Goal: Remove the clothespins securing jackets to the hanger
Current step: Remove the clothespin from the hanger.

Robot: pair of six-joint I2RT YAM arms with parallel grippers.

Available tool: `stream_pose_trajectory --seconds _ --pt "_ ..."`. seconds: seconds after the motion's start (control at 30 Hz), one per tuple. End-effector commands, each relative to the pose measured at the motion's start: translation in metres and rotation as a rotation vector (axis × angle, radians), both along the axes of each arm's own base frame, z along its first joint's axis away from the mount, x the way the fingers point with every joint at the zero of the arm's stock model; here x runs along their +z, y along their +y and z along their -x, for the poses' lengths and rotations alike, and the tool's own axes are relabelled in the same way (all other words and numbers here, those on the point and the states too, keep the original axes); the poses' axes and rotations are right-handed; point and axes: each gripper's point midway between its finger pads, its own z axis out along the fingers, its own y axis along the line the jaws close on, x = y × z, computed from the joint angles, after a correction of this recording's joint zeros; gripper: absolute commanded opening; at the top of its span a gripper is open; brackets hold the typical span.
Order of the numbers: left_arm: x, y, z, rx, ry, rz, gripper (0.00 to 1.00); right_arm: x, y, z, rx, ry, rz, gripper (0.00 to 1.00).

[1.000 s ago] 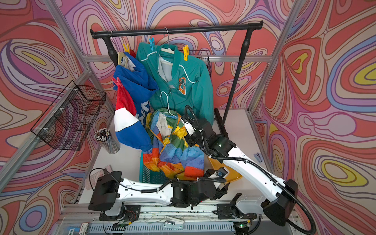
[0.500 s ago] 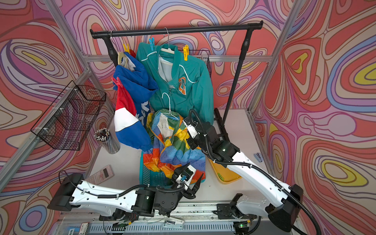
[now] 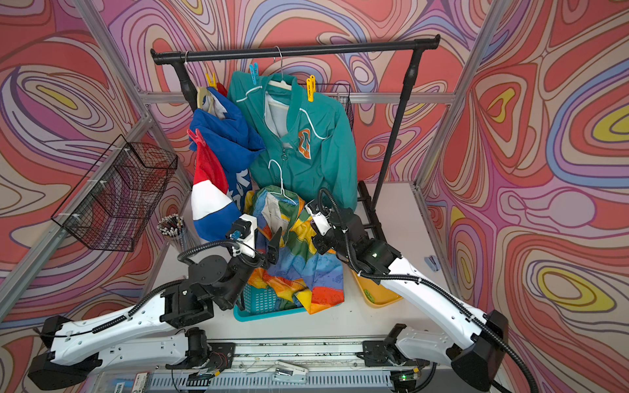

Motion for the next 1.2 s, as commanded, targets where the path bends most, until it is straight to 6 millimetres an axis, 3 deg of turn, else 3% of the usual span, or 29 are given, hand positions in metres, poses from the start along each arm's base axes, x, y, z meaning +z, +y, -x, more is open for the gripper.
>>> stream_pose_trajectory --seconds 0.0,0.17,0.37,0.53,0.67,1.0,1.17 --pt "0.002 -0.002 -0.022 -0.064 0.050 -0.012 0.84 0.030 0.005 0.000 0.019 -0.068 -0.105 0.00" --pt "0.005 -0.001 -0.066 -0.106 0.108 0.041 0.83 0.029 0.008 0.001 0.038 -0.055 -0.107 0.00" --pt "0.017 -0.023 -0.098 -0.189 0.134 0.025 0.81 0.022 0.010 0.002 0.046 -0.042 -0.098 0.00" --pt "0.013 -0.027 -0.127 -0.168 0.171 0.019 0.69 0.022 0.009 0.002 0.041 -0.045 -0.102 0.00" --pt "0.014 -0.030 -0.132 -0.187 0.175 0.040 0.51 0.025 0.009 0.005 0.050 -0.049 -0.108 0.00" --pt "0.011 -0.033 -0.125 -0.241 0.190 0.079 0.04 0.034 0.008 0.005 0.049 -0.057 -0.122 0.00" --pt "0.013 -0.034 -0.123 -0.252 0.189 0.096 0.00 0.032 0.008 0.005 0.050 -0.052 -0.119 0.00"
